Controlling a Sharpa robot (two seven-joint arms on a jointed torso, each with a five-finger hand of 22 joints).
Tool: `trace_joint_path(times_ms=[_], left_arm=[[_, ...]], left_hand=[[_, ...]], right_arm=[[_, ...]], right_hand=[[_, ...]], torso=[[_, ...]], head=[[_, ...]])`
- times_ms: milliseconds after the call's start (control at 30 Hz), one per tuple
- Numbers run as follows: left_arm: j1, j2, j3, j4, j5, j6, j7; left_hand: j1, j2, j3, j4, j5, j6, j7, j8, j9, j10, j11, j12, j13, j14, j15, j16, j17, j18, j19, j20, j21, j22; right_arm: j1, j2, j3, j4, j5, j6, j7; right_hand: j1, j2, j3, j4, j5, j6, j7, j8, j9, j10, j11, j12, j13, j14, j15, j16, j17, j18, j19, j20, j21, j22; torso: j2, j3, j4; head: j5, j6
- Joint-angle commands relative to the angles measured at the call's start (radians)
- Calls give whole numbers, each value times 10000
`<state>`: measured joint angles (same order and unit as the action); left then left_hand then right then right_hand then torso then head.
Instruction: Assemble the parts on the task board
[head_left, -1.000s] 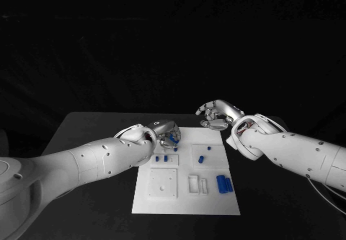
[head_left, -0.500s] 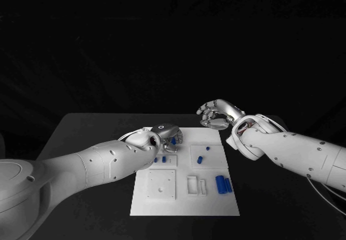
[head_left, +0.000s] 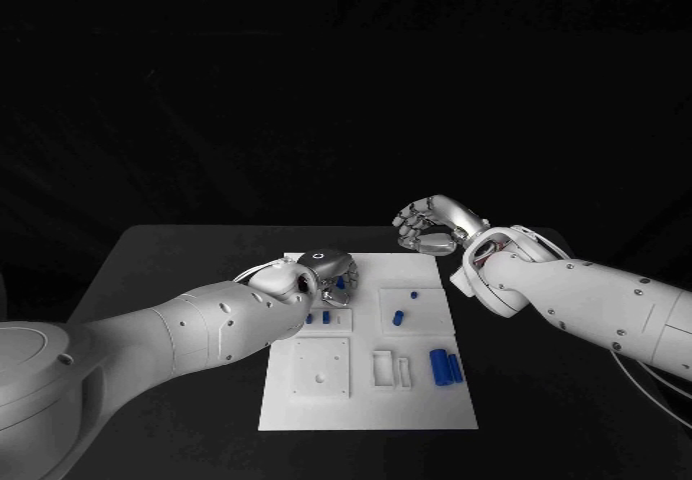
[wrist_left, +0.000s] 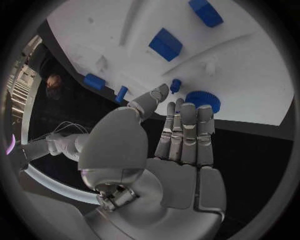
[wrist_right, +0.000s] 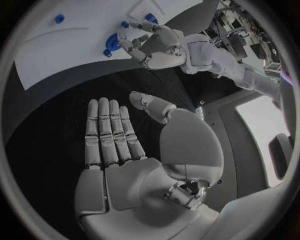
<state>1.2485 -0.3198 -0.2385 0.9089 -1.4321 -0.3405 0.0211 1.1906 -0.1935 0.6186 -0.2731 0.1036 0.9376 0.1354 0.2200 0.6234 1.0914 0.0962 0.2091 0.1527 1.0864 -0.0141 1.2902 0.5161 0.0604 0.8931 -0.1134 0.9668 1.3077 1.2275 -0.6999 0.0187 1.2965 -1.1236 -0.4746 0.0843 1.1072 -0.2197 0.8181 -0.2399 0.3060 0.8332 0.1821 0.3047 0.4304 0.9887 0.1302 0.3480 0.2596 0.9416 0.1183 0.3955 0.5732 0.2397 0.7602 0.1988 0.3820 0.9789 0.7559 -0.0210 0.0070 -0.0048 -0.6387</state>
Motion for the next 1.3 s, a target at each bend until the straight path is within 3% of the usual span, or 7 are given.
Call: trace_joint_path(times_ms=[33,367,567,1300], left_arm=[[-17,35,6,-45,-161,429,-65],[-50,20,6,-133,-161,648,-90],[-98,35,7,-192,-160,761,-71],[-184,126,9,-360,40,804,-75]], left_hand=[[78,60,6,28,51,65,1,4,-18,93,21,-43,-9,91,-6,42,11,560,85,2,32,172],[24,129,-49,40,54,163,-84,31,-63,296,-69,-110,-5,137,-91,224,72,576,136,-53,148,206],[17,298,-58,28,60,382,-155,120,-83,559,-145,-117,33,151,-163,355,103,573,160,-107,242,208],[-189,401,-165,97,-153,424,-72,29,-257,903,-208,-239,81,405,-231,800,211,567,289,-210,391,177]], right_arm=[[5,10,5,16,190,168,153],[5,19,5,24,242,141,156],[5,29,5,27,251,136,160],[5,31,5,91,254,122,158]], right_hand=[[35,57,-75,-6,58,-51,-15,67,-20,10,62,-132,-152,-64,36,-141,-82,-33,-110,25,-144,-77],[79,33,-114,4,60,-77,7,69,-64,61,129,-348,-422,-103,100,-332,-216,-17,-196,99,-372,-190],[90,25,-121,6,60,-82,12,68,-71,70,138,-374,-459,-103,108,-352,-230,-13,-201,107,-395,-197],[138,12,-134,5,56,-77,20,76,-89,92,156,-445,-561,-109,124,-407,-268,-3,-216,128,-451,-206]], torso=[[-6,-8,16],[-6,-13,13],[-4,-15,11],[4,5,10]], head=[[-13,-26],[-31,-65],[-33,-77],[-72,-118]])
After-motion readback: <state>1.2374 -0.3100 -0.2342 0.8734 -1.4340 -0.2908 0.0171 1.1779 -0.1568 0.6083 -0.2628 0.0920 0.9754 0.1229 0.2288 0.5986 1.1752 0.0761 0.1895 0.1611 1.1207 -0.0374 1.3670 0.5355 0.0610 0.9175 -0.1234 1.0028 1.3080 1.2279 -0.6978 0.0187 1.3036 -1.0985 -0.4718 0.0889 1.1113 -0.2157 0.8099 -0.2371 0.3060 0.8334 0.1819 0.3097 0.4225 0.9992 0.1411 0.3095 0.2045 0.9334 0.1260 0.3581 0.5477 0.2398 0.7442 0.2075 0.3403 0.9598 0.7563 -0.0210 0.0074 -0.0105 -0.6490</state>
